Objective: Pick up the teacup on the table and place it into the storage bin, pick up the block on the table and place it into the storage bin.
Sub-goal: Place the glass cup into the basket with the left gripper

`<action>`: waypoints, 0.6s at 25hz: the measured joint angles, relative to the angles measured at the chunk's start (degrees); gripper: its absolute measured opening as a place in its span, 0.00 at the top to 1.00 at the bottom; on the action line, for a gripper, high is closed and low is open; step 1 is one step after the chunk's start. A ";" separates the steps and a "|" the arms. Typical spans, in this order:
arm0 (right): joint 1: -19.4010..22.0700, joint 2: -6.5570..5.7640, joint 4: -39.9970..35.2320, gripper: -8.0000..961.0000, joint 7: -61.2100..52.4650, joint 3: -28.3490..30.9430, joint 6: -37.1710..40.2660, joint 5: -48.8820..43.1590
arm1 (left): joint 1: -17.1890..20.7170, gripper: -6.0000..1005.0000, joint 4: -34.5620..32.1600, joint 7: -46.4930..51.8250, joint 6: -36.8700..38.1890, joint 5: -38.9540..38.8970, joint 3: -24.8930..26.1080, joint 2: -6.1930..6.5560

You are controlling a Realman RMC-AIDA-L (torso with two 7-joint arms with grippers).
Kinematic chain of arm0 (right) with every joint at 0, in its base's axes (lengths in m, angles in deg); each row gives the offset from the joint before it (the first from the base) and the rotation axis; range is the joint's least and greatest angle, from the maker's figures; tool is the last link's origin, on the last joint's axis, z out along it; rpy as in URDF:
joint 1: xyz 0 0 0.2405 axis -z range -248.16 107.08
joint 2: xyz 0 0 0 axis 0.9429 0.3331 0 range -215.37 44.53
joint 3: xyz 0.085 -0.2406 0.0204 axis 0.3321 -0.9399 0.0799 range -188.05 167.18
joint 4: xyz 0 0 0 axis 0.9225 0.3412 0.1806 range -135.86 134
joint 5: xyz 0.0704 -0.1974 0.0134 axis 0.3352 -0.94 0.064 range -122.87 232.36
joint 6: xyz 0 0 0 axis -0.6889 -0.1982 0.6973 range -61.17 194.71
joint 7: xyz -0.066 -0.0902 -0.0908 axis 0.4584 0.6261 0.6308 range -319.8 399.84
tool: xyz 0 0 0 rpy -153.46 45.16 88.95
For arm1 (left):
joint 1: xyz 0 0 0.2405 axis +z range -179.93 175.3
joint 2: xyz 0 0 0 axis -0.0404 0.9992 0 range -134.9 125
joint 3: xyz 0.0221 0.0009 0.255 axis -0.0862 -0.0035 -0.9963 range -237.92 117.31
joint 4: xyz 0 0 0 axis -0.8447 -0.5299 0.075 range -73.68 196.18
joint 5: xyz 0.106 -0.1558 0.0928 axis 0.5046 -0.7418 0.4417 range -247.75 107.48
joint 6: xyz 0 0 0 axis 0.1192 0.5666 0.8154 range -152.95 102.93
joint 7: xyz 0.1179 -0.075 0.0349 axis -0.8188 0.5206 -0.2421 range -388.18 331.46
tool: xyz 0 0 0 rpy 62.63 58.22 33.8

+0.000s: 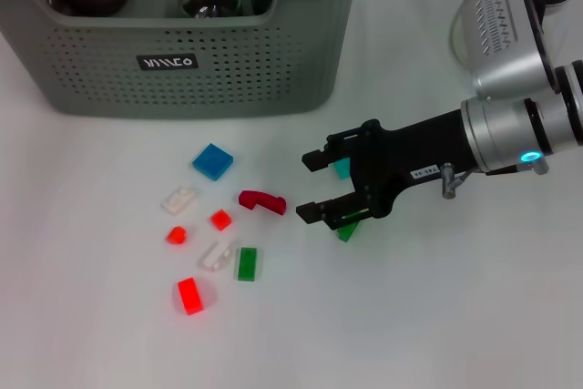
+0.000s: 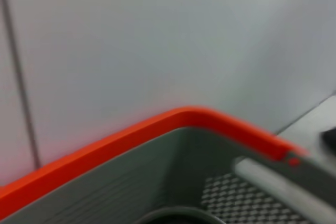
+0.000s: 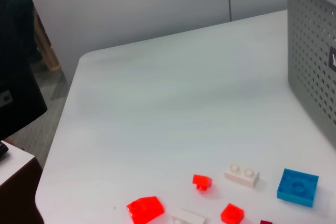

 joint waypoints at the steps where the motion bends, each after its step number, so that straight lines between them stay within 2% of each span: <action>1: -0.01 -0.01 0.00 0.21 0.05 0.10 0.00 0.00 | -0.31 0.87 1.28 0.45 -2.70 1.68 -1.64 -0.17; 5: 0.13 -0.01 0.00 0.21 0.08 0.16 -0.35 0.01 | -1.58 0.86 5.66 0.66 -6.96 5.06 -5.32 -0.43; 7: 0.31 0.00 0.00 0.21 0.08 0.22 -0.53 0.01 | -1.83 0.86 6.35 0.66 -7.55 5.56 -5.59 -0.52; 11: 0.38 -0.28 0.00 0.21 -0.05 0.35 -0.59 0.01 | -2.63 0.85 8.66 0.70 -11.44 8.11 -6.38 -1.63; 15: 0.30 -0.31 0.02 0.21 0.04 0.37 -0.65 0.01 | -3.61 0.84 10.98 1.53 -12.34 10.37 -6.79 -1.71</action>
